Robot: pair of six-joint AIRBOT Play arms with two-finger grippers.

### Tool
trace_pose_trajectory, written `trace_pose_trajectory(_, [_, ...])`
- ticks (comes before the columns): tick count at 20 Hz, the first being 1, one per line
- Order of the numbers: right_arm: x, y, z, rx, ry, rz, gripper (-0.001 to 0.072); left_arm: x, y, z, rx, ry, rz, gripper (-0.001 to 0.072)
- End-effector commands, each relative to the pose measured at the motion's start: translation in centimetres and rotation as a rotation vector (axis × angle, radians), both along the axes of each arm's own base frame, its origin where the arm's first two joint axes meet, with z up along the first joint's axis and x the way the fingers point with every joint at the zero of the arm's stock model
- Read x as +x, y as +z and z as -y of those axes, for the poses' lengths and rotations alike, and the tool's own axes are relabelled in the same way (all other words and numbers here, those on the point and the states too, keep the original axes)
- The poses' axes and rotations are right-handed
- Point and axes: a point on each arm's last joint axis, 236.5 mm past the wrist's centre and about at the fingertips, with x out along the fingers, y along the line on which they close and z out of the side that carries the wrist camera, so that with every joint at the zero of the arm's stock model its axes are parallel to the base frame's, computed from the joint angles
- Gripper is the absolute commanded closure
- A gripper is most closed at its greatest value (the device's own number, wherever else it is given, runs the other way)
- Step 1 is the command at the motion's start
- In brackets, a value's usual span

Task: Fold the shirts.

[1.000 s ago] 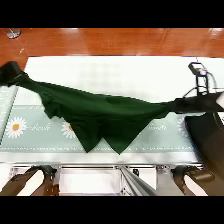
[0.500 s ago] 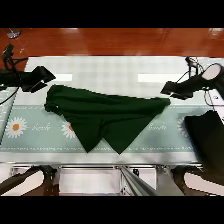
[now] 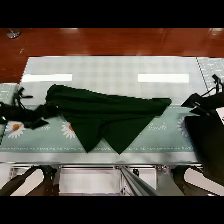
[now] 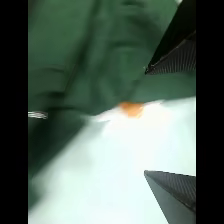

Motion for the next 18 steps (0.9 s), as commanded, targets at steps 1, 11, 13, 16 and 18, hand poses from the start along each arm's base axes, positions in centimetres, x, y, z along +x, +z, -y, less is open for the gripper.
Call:
trace_pose_trajectory(1, [-0.7,-1.2,-2.9,0.142,-0.017,0.059,0.0093,-2.1,-2.2,3.9,-0.158,0.073,0.007,0.0006])
trace_pose_trajectory(11, [-1.4,-2.1,-4.0,0.183,-0.026,0.05,0.0093,3.2,-4.5,8.2,-0.11,0.13,0.223,0.0007])
trace_pose_trajectory(13, [-1.4,-2.2,-4.0,0.182,-0.027,0.052,0.0093,3.2,-4.9,8.9,-0.097,0.107,0.222,0.0007])
trace_pose_trajectory(16, [-1.0,-2.3,-4.1,0.174,-0.029,0.057,0.0093,3.4,-5.1,9.7,-0.097,0.081,0.218,0.0342])
trace_pose_trajectory(18, [-0.5,-2.7,-4.8,0.168,-0.025,0.056,0.0093,3.6,-4.3,10.2,-0.112,0.052,0.229,0.0689])
